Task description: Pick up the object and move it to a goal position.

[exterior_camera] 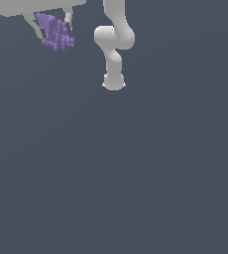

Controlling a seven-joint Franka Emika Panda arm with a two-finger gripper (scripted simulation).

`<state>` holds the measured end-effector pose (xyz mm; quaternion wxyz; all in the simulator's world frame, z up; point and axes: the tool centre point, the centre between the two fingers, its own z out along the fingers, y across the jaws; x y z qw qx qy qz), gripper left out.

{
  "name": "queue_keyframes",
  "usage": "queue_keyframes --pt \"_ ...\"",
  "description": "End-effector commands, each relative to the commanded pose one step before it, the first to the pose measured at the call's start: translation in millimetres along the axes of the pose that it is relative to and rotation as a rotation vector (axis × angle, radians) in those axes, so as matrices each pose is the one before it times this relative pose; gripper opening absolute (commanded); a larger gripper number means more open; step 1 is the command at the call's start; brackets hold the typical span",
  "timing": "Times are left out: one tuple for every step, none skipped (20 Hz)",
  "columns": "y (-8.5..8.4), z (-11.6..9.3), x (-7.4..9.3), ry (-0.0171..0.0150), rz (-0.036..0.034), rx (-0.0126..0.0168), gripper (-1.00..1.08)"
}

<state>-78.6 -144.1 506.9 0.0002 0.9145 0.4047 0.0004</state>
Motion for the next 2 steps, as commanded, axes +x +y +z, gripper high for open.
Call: queue_keyframes --pt "0.51 -2.3 -0.93 -0.00042 -0.00049 0.00079 -1.0" --pt "0.05 -0.12 -0.04 0.0 0.0 0.0 -1.0"
